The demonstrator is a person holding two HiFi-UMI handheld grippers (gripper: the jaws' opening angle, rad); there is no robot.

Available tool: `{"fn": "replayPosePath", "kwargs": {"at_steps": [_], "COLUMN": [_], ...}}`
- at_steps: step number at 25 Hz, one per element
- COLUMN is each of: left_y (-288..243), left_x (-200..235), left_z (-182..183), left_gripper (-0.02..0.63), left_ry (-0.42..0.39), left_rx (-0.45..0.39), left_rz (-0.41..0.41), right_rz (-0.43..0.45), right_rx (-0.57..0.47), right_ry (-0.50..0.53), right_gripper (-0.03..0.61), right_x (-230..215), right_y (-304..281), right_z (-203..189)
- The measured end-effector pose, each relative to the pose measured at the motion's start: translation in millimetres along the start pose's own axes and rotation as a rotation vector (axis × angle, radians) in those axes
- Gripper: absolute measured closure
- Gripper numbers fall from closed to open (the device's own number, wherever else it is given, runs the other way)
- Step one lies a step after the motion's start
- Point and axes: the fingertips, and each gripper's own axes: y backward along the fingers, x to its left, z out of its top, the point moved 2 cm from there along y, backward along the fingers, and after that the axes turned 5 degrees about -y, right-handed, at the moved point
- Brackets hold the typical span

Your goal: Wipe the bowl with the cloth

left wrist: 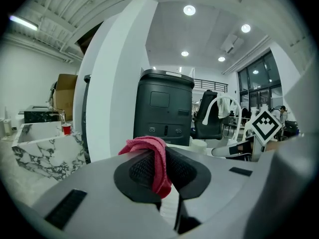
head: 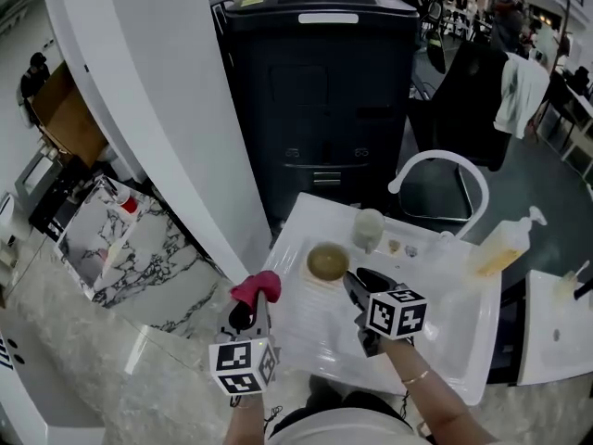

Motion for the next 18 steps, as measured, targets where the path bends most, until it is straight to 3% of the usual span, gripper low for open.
{"fn": "replayPosePath", "kwargs": {"at_steps": [18], "left_y": [-86.6], "left_x": [13.1], "left_z": [4.1], "left_gripper": [0.561], "left_ry": [-0.020], "left_rx": [0.057], "left_rz": [-0.045], "right_rz": [-0.088], "right_rx": [0.133], "right_ry": [-0.092], "right_gripper": [0.437], "right_x": [-69.6], "right_y": [-78.1], "right_z": [-15.0]}}
